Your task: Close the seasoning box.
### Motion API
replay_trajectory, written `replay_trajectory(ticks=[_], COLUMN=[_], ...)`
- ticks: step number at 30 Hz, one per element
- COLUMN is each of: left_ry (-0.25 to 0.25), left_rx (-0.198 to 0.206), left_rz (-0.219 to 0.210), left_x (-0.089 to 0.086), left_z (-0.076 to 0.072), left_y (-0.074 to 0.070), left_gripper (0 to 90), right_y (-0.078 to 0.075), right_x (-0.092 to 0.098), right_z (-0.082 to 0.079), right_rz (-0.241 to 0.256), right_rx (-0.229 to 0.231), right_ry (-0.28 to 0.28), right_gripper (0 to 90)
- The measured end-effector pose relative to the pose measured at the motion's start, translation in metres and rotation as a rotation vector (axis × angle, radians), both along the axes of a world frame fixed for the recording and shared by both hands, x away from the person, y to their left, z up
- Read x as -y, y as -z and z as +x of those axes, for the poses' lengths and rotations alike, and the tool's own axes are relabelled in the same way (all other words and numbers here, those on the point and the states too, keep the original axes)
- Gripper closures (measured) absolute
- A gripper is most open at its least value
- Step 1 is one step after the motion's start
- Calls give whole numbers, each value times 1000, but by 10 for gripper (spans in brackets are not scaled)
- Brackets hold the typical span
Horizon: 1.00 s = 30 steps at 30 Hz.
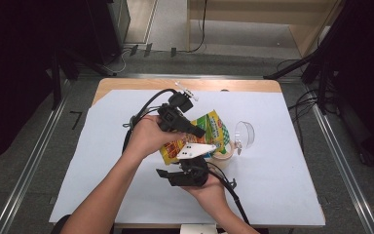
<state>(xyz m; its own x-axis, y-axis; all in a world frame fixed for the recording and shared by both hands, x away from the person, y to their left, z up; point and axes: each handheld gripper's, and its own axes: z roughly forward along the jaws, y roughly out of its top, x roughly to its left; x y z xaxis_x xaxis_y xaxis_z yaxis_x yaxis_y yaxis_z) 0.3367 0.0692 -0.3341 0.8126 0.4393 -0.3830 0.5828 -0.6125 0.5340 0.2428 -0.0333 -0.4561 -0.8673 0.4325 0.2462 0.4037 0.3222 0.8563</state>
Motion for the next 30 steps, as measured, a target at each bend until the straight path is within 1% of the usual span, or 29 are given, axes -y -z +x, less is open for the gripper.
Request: replay_trajectory(ticks=[1, 6, 8, 10, 11, 15, 19, 21, 23, 26, 27, 30], left_ry=[1, 1, -7, -12, -15, -16, -10, -15, -18, -22, -17, -24], left_rx=[-1, -2, 4, 1, -2, -4, 8, 10, 5, -7, -7, -13], left_rz=[0, 3, 4, 5, 13, 6, 5, 15, 11, 5, 7, 8], left_x=[-1, -7, -10, -13, -15, -20, -24, -26, -28, -32, -33, -34], left_z=[0, -1, -2, -2, -2, -2, -3, -3, -2, -1, -1, -1], left_y=[0, 0, 0, 1, 1, 3, 4, 7, 9, 12, 12, 15], left_gripper=[900, 900, 900, 900, 900, 900, 900, 900, 900, 898, 897, 894], right_y=[0, 2, 4, 5, 6, 6, 8, 9, 10, 11, 11, 12], right_x=[0, 0, 2, 4, 5, 7, 7, 9, 12, 14, 14, 15], right_z=[0, -1, -1, 0, 0, 0, -1, 0, 1, 2, 2, 1], right_rz=[-5, -38, -43, -44, -48, -52, -84, -92, -87, -92, -89, -93], right_rx=[10, 29, 29, 26, 29, 26, 37, 34, 19, 16, 18, 16], right_ry=[2, -2, -2, 3, 6, 14, 16, 25, 27, 33, 36, 39], right_gripper=[476, 477, 477, 480, 471, 475, 465, 466, 471, 471, 471, 468])
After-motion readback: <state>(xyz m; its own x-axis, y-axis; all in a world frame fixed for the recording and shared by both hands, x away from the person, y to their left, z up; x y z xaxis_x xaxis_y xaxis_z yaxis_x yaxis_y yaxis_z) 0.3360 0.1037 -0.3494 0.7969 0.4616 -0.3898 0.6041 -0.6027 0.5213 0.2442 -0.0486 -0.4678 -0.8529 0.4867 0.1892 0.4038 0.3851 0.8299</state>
